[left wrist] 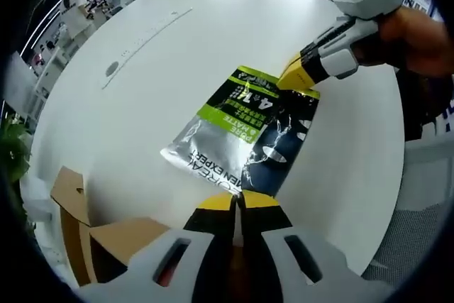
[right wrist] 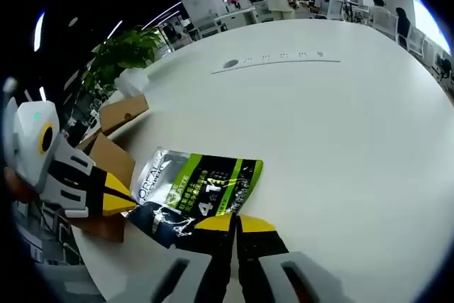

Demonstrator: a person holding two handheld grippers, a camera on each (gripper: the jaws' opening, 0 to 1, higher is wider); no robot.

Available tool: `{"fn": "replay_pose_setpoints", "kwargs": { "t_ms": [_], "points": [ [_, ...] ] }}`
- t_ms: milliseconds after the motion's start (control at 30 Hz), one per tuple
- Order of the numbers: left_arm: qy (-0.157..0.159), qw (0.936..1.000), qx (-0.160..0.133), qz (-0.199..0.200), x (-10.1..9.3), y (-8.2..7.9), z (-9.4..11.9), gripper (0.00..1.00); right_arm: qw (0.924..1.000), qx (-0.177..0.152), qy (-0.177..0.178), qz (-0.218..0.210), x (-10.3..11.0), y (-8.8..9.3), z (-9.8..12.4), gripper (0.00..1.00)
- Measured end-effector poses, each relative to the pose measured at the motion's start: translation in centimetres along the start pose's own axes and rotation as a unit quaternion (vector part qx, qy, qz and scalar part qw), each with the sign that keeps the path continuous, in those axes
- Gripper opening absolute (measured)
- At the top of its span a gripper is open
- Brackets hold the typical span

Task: Operate the shoe box by opening the lid, removing the specified soft item, and placing it in the target area until the item is outside and the box remains undamaged.

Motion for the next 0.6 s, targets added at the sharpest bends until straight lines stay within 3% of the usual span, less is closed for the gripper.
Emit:
{"fn": "replay_pose_setpoints", "kwargs": {
  "t_ms": [600],
  "points": [
    [-0.001,0.9992,0.013,-0.037,-0.56,0.28,-0.77,0.03,1.0000,0.001,0.006,0.000,-0.55,0.12,-0.22,0.00]
  ]
}}
Point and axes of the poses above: the point that each gripper's makers call its tool centre point, and the gripper's own axes: z roughly backward along the fingers, x roughly to its left, y roughly out of its underside, the point moved 3 cm from there along z, roughly backward along the fingers, and after that the axes turned 11 degrees about -y, right-handed, at the moved point
